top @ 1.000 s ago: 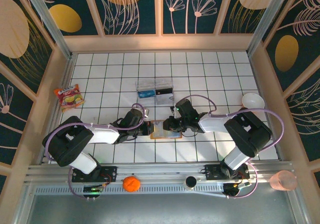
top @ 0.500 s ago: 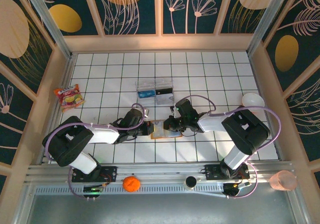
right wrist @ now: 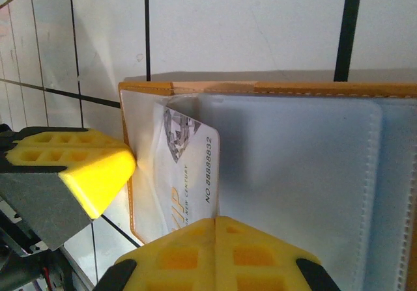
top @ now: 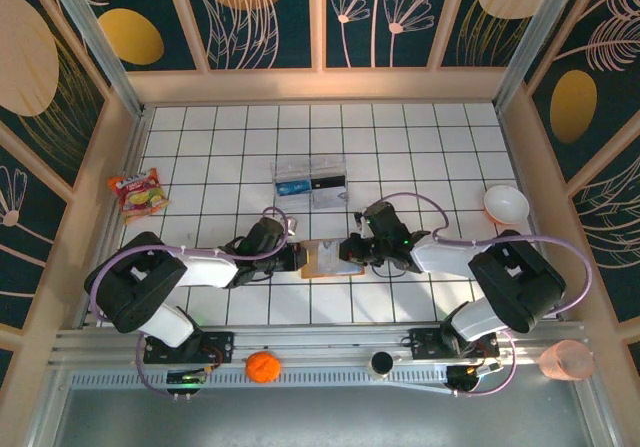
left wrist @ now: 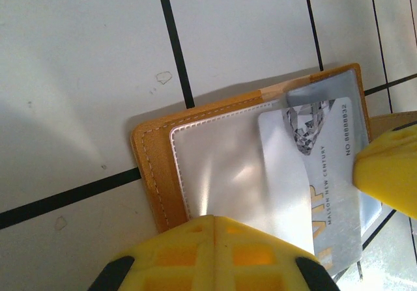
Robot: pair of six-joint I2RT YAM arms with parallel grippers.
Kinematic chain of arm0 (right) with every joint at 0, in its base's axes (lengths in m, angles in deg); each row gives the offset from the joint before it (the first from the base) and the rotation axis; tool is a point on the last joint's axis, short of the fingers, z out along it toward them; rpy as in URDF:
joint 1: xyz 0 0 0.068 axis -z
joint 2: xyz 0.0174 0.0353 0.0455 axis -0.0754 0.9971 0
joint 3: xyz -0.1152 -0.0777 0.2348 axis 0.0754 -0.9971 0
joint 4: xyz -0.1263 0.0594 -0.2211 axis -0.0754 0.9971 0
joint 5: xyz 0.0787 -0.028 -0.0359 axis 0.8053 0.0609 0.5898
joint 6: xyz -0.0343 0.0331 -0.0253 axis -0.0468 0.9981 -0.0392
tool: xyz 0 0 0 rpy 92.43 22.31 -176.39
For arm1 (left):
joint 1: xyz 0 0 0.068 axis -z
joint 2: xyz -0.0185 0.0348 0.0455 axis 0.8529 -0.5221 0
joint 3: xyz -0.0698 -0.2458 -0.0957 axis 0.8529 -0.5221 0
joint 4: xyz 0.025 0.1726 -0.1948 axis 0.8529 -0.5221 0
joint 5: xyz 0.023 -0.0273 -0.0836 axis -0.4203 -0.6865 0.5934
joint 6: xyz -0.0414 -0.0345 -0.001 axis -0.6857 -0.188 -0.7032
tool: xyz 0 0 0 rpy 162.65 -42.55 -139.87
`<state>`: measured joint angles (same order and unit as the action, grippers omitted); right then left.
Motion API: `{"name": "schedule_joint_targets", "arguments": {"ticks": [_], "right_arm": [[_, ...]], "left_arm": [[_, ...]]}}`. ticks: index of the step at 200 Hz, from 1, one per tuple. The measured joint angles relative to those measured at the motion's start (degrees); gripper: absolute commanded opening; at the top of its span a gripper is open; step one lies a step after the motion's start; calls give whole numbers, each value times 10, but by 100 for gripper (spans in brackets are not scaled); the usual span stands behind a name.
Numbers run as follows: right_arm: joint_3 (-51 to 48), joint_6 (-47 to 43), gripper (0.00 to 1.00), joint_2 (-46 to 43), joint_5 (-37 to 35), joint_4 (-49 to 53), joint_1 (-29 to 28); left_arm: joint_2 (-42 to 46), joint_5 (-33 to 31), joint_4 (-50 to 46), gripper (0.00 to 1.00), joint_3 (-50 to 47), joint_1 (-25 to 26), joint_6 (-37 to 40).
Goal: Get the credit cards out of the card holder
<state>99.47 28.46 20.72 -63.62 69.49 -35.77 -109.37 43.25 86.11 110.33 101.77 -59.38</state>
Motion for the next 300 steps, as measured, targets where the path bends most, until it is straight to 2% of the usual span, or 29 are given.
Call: {"name": "schedule_joint_targets", "arguments": {"ticks": [8,17,26,45,74,100,145,196,215,239,266,300], "right_arm": [[0,-2,0,-1,-1,2,0],[0,-2,0,-1,-2,7,0],[1,-4,0,-1,-4,12,-1],[5,-4,0,-1,-9,19,-2],[7,-6,0,1,-13,21,-4],[8,-12,0,7,-16,21,-6],[8,-15,0,11,-17,21,-9],[8,-15,0,19,-17,19,-9],[8,-15,13,19,-16,15,-9],[7,-14,22,19,-11,5,-7],[7,-14,26,21,-5,-5,-5],[8,-13,26,36,9,-26,-2]], "left_arm": [[2,2,-3,0,0,-1,2],[6,4,-7,11,0,-2,5],[14,4,-16,17,0,-2,10],[43,2,-39,21,0,-2,20],[80,5,-52,20,10,-2,28],[50,21,-38,19,34,4,27],[-30,36,-28,0,73,31,24],[-63,35,-28,0,84,31,23],[-67,35,-28,0,86,31,23],[-68,37,-25,0,86,31,23],[-68,37,-23,0,86,31,23],[-73,43,-15,0,86,31,23]]}}
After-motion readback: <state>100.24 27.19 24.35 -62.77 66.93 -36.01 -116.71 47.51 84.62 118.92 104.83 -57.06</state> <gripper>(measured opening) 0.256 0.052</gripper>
